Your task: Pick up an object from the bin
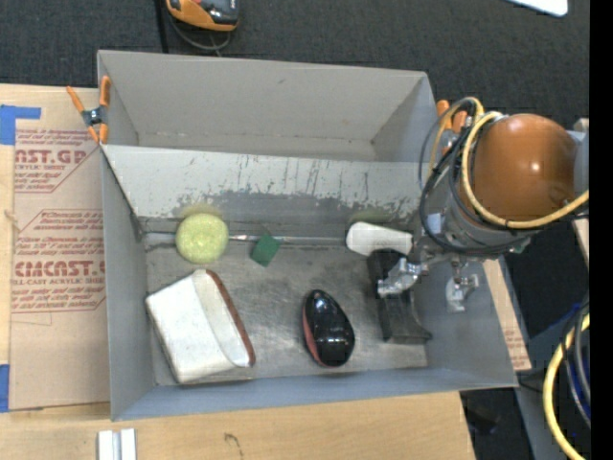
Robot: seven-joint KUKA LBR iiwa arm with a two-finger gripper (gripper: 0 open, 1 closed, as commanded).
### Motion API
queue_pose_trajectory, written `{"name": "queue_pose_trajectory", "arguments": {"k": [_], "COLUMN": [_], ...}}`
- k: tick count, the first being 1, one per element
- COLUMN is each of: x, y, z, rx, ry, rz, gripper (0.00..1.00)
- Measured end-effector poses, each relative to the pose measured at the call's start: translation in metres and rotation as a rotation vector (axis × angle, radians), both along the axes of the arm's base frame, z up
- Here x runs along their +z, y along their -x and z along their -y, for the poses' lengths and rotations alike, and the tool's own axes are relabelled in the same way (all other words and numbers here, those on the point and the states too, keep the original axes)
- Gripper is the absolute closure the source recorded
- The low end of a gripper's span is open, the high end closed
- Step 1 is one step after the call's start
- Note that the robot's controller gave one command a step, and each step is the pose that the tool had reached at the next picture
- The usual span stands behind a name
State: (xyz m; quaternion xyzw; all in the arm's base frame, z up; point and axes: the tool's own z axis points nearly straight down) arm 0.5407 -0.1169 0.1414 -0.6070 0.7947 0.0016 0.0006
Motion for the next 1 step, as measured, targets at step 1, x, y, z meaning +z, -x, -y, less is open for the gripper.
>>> {"name": "queue_pose_trajectory", "arguments": {"k": [1], "x": [-0.0347], "y": [0.0195], "z": [-0.0008], "rx": [0.076], "ry": [-0.002], "rz": [0.005], "gripper": [0.0]}}
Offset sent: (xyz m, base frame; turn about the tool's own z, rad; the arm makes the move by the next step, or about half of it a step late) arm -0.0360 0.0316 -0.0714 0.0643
